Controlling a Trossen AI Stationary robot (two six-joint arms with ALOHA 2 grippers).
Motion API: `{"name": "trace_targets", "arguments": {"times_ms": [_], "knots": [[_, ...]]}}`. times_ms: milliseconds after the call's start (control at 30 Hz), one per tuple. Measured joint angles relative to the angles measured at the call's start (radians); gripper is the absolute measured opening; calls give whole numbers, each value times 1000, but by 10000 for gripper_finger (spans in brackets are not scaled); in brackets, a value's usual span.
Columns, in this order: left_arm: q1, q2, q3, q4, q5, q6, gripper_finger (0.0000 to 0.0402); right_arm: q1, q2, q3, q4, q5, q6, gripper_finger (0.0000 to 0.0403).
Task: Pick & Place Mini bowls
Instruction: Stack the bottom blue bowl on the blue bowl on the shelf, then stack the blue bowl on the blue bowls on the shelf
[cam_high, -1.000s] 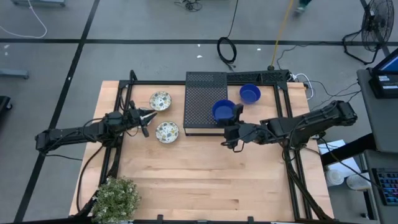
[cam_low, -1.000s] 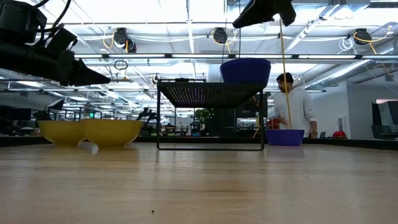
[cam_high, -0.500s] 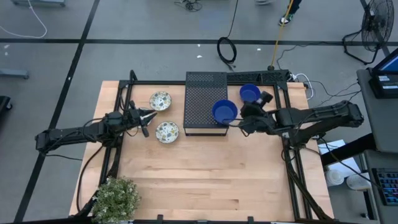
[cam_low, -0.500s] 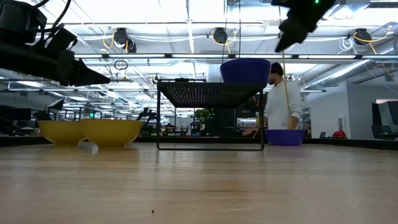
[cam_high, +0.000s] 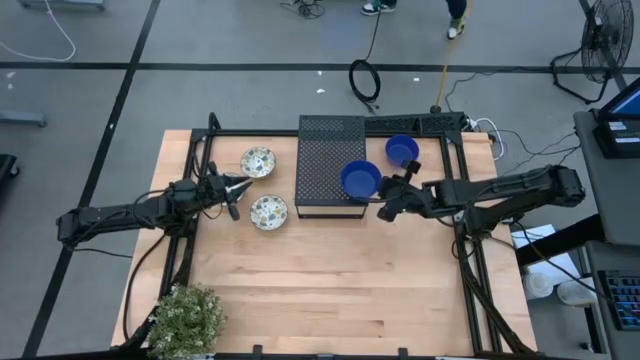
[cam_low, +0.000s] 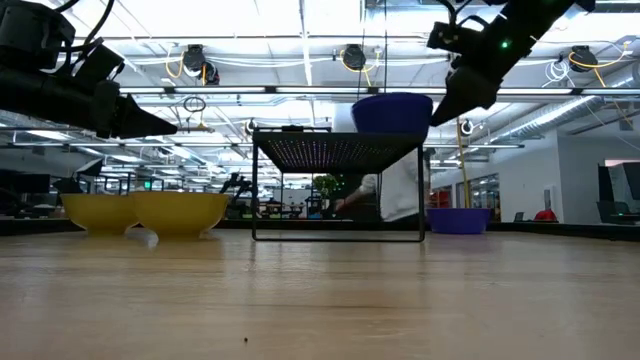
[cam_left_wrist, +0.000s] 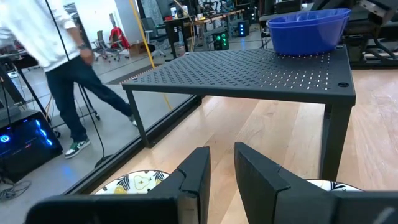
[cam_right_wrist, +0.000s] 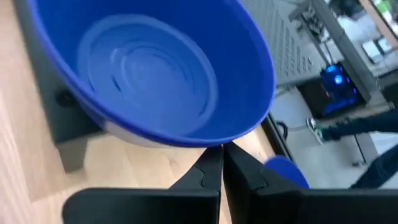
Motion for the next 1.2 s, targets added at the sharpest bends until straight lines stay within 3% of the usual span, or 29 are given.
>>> {"name": "trace_targets", "arguments": {"times_ms": [300,500,700,867,1200], "knots": [[0,0,0,0,0,0,77,1,0,-1,77,-149,-41,0],[0,0,0,0,0,0,77,1,-13,-1,57,-132,-55,0],[0,0,0,0,0,0,77,-21,-76,-2,38,-17,-79,0],[0,0,0,0,0,0,77,-128,-135,-1,39,-28,-118,0],[0,0,0,0,0,0,77,-512,-156,-1,37,-357,-164,0]]}}
